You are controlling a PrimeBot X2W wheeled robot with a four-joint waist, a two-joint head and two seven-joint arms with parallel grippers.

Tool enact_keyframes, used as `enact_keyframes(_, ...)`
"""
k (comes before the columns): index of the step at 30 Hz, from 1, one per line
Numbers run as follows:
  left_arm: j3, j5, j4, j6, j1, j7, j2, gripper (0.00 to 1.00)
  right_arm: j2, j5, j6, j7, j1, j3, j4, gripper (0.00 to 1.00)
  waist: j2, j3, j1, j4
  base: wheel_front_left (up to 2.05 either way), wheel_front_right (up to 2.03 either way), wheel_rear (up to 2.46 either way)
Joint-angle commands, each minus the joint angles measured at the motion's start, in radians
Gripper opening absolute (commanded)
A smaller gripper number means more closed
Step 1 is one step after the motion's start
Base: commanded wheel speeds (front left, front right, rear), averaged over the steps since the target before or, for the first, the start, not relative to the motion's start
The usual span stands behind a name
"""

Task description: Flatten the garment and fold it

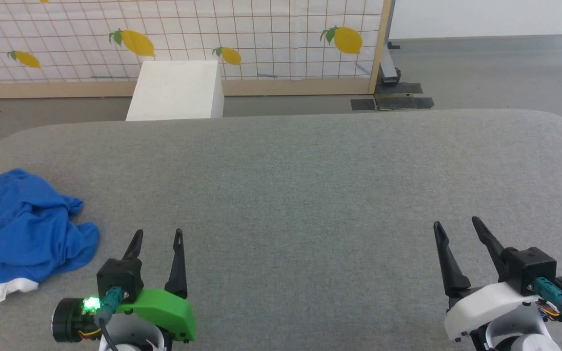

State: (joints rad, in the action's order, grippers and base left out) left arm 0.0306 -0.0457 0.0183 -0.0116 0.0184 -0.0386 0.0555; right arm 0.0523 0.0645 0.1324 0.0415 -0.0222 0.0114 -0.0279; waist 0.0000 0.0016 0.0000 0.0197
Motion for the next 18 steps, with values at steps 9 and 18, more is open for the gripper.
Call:
enact_keyframes(9,0.004,-0.030,0.006,-0.022,0.002,-0.029,-0.002,1.00,-0.001,0.034,0.000,0.028,-0.012,-0.003,-0.020,1.00,0.0000,0.001,0.0000,0.048,0.00,0.00,0.00)
enact_keyframes(18,0.008,-0.047,0.009,-0.031,0.006,-0.048,-0.002,1.00,-0.001,0.056,-0.001,0.046,-0.015,-0.004,-0.036,1.00,0.0000,0.003,0.0000,0.104,0.00,0.00,0.00)
